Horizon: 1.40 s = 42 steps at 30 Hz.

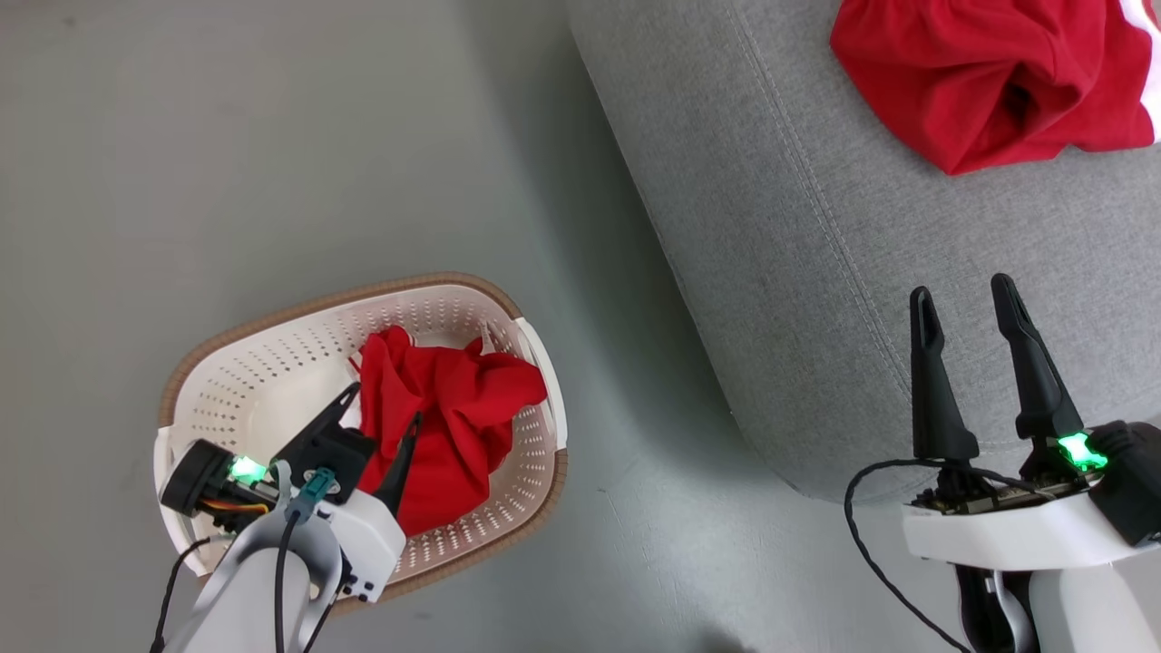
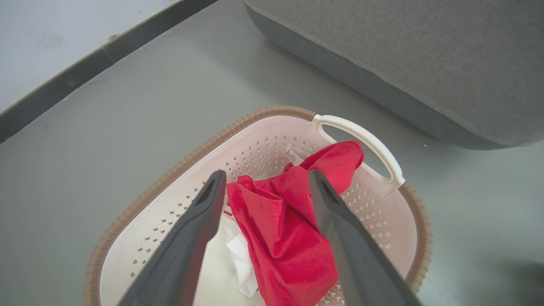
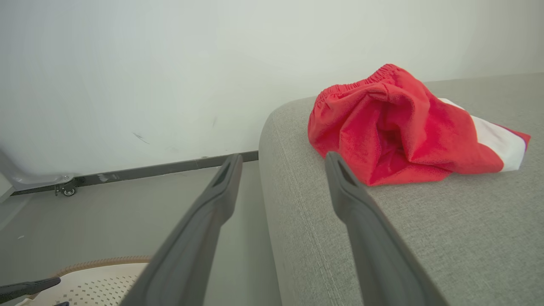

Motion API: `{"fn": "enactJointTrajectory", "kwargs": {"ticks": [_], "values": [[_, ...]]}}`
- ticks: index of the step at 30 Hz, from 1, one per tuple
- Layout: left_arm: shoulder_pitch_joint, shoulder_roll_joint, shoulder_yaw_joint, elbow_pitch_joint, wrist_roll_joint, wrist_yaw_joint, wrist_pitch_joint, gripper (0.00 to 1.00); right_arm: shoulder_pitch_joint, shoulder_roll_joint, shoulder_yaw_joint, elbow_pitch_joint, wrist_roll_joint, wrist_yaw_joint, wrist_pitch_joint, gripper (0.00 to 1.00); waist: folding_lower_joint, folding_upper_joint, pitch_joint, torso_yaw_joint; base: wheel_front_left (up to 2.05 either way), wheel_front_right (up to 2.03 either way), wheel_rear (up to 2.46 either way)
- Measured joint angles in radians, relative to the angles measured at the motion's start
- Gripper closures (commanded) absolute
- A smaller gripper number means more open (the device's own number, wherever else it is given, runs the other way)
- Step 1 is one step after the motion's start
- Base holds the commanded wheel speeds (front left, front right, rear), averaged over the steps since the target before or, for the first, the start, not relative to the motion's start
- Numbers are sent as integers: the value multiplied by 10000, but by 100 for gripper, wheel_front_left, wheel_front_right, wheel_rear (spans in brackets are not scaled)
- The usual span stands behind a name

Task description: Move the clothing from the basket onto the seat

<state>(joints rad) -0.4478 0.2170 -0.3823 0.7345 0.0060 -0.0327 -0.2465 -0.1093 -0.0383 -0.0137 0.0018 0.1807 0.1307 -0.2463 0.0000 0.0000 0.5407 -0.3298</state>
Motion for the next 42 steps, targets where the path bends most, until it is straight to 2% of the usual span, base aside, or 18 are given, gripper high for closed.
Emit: {"fn": "enactJointTrajectory", "kwargs": {"ticks": [29, 42], "values": [[-934, 211, -251, 1392, 332, -25, 0, 0, -1214, 2, 295, 6, 616, 0, -15, 0, 0, 0, 1307, -799, 0, 0, 0], [-1384, 288, -113, 1990, 330, 86, 10, 0, -1283, 2, 374, -121, 805, 0, -15, 0, 0, 0, 1820, -1102, 0, 0, 0]]}}
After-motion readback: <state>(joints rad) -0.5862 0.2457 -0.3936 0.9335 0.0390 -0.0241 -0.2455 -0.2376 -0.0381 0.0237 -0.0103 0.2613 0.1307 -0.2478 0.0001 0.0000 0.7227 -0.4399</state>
